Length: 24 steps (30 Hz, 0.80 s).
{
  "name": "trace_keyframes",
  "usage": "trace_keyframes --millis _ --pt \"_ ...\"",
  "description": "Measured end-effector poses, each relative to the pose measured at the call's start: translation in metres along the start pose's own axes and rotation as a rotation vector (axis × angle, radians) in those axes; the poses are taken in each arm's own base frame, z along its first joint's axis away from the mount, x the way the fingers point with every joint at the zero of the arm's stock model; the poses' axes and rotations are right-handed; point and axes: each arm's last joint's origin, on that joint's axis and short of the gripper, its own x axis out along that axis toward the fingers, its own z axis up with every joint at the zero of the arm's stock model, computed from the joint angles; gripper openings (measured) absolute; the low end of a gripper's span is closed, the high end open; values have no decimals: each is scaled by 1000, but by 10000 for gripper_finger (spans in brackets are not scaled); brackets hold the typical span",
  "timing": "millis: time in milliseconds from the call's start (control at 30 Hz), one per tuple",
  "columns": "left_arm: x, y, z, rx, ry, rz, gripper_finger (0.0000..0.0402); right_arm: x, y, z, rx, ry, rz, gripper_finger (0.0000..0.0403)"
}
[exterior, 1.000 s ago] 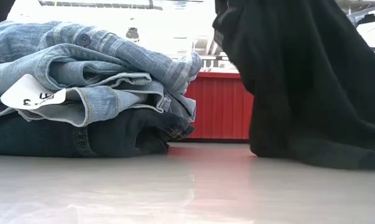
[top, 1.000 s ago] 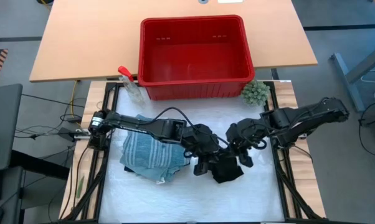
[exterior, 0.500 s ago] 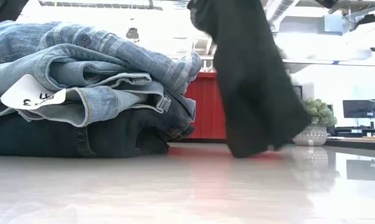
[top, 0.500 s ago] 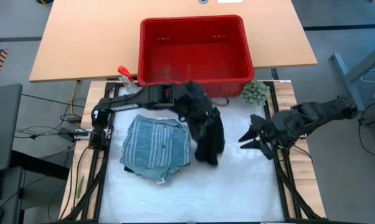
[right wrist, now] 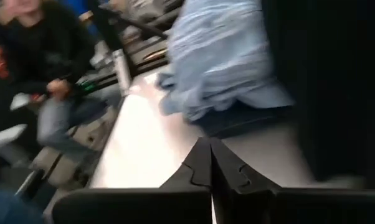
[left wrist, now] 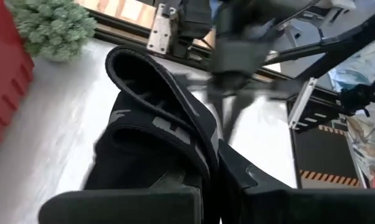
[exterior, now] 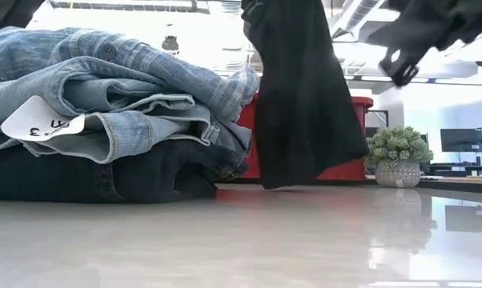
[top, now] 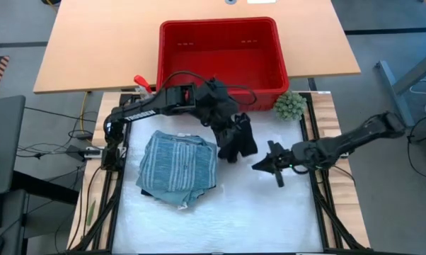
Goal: Fold Laundry from Bin
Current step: Fold the black underwear
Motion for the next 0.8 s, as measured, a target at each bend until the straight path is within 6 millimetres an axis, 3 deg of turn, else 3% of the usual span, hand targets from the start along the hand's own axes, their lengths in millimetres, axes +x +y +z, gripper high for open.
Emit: trace_keyframes --millis 200,467,600,800 --pt "3 -11 -4 6 5 11 0 30 -17 -30 56 -28 -15 23" --pt "5 -23 -8 -4 15 38 0 69 -4 -62 133 -6 186 15" --pt "6 -28 -12 -10 32 44 0 87 -9 -82 194 40 137 15" --pt "12 -42 -20 13 55 51 0 110 -21 -95 186 30 -31 15"
